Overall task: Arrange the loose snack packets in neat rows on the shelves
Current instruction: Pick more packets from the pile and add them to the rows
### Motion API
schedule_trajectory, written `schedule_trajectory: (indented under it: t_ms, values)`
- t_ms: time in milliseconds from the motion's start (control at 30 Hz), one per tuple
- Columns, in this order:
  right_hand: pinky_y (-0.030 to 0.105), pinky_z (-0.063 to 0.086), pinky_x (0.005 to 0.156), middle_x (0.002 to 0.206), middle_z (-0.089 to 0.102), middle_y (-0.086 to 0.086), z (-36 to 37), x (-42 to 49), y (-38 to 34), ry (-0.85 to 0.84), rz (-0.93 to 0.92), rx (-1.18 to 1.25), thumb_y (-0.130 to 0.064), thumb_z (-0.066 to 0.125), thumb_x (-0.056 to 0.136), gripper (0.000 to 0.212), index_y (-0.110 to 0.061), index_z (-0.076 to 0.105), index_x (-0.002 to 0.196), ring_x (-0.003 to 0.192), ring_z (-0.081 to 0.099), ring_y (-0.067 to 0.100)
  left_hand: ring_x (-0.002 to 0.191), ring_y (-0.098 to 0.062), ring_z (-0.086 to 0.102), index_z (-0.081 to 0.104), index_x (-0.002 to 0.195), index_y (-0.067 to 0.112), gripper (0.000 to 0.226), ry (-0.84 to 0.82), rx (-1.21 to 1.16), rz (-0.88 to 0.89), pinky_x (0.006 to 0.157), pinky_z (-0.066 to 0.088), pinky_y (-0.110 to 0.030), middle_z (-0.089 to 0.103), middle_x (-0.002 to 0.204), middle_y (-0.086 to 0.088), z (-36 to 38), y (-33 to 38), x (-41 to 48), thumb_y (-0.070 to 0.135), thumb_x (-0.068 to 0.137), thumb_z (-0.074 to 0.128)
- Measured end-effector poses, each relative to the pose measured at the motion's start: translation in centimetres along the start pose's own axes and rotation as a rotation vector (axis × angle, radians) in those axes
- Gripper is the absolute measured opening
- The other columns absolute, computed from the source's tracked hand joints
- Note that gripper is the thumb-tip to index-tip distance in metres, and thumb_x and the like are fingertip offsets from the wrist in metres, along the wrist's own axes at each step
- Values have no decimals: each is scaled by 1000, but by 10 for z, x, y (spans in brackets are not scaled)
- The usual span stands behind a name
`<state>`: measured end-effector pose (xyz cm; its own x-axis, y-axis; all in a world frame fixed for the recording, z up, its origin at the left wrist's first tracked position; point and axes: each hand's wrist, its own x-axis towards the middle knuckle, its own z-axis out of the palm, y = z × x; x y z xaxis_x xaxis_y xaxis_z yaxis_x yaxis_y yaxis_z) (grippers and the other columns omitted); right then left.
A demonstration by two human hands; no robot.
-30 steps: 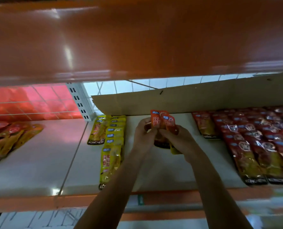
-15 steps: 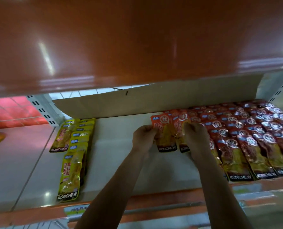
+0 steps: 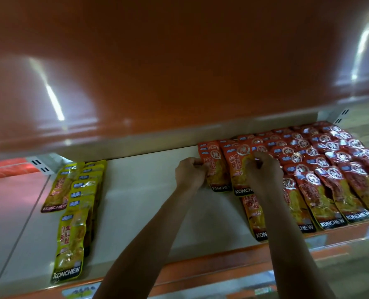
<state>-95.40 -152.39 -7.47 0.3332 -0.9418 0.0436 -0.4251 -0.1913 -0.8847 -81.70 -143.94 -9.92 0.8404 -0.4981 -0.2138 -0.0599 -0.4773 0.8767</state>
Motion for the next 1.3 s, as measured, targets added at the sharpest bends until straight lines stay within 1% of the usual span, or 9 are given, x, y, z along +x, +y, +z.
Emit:
schedule_trajectory:
  t_ms: [67, 133, 233, 300, 500, 700, 833, 1100, 1300]
  values:
    - [23, 36, 55, 71, 61, 4, 2, 0, 2, -31, -19, -14, -17, 52, 94, 38, -13, 53, 132, 55, 48, 13, 82, -12, 67, 71, 98, 17, 22, 1, 65, 19, 76, 56, -30, 72, 94, 1, 0, -1, 1, 35, 86, 69]
    - [23, 35, 54, 66, 58, 3, 4, -1, 3, -47, -38, -21, -15, 52, 93, 39, -14, 51, 133, 53, 48, 13, 86, -15, 67, 71, 100, 15, 26, 4, 129, 53, 81, 57, -35, 72, 97, -1, -1, -1, 1, 36, 87, 68]
    - [26, 39, 57, 67, 59, 1, 6, -3, 4, -60, -57, -32, -14, 50, 94, 40, -16, 50, 134, 53, 49, 13, 91, -17, 67, 67, 105, 16, 31, 25, 257, 93, 80, 54, -31, 72, 101, -1, 0, 1, 1, 40, 86, 67]
    - [28, 40, 59, 68, 59, 0, 6, -3, 4, -70, -72, -41, -14, 51, 94, 40, -16, 51, 134, 53, 48, 12, 99, -20, 66, 60, 117, 16, 41, 33, 304, 86, 84, 50, -32, 70, 108, -3, 1, 2, 1, 41, 85, 67]
    - [22, 37, 53, 68, 59, -2, 4, -5, 4, -79, -92, -71, -15, 53, 94, 39, -15, 52, 134, 51, 49, 8, 106, -21, 62, 56, 123, 14, 45, 37, 282, 112, 78, 40, -27, 67, 115, -3, 2, 5, 1, 40, 87, 64]
    - [21, 34, 50, 68, 57, -4, 2, -7, 7, -97, -90, -79, -15, 52, 95, 38, -16, 52, 133, 50, 46, 8, 115, -21, 60, 50, 135, 20, 61, -27, 256, 189, 99, 47, -38, 64, 125, -2, 3, 7, 4, 41, 82, 71]
    - [23, 37, 54, 88, 64, 2, 0, -8, 8, -100, -77, -74, -16, 53, 95, 38, -17, 52, 134, 56, 50, 8, 119, -21, 57, 50, 137, 25, 60, -42, 334, 237, 101, 45, -38, 61, 129, -2, 5, 6, 8, 43, 83, 69]
    - [22, 37, 52, 76, 61, 2, 2, -10, 9, -98, -88, -92, -15, 52, 95, 35, -16, 53, 130, 54, 50, 11, 117, -24, 56, 52, 137, 20, 56, -39, 379, 244, 96, 44, -35, 59, 129, -7, 6, 5, 10, 41, 87, 64]
    - [23, 36, 52, 75, 62, 4, 3, -12, 9, -103, -94, -98, -13, 53, 94, 36, -15, 53, 130, 52, 49, 12, 116, -21, 59, 55, 133, 17, 54, -63, 265, 254, 100, 47, -41, 62, 128, -5, 4, 3, 6, 39, 86, 67]
